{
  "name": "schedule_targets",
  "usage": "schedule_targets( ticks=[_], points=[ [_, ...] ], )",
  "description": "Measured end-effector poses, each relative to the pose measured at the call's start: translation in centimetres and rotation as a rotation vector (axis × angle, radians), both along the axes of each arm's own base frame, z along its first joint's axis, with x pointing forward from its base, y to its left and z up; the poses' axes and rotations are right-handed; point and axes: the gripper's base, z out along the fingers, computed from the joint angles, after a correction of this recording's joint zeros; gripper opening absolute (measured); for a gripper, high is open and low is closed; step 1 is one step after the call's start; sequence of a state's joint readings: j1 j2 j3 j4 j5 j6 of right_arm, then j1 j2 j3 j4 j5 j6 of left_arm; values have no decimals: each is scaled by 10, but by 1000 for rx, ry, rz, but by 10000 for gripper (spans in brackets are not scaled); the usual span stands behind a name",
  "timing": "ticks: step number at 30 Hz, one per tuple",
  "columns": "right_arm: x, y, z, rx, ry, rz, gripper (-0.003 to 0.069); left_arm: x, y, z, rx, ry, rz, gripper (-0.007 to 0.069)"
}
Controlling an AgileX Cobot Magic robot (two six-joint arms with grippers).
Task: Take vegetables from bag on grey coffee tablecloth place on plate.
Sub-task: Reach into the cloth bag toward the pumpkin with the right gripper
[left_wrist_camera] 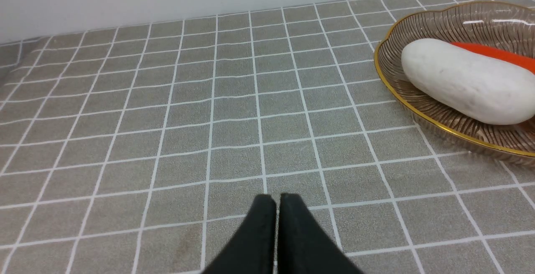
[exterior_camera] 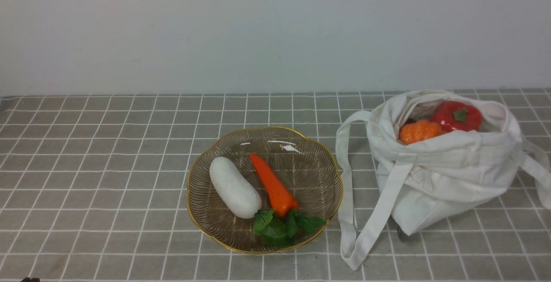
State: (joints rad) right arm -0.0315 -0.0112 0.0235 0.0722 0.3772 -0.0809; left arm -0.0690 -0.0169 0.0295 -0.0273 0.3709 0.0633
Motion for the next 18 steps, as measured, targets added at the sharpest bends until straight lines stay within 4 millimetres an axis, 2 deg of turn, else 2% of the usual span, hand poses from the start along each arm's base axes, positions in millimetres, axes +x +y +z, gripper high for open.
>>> schedule_targets(
  ticks=[15, 18],
  points=[
    [0, 0, 0, -1, 0, 0, -15, 0, 0, 0, 0, 0, 0, -5],
    [0, 1, 1, 59, -16, -1, -15, 0, 0, 0, 0, 0, 0, -5]
  ],
)
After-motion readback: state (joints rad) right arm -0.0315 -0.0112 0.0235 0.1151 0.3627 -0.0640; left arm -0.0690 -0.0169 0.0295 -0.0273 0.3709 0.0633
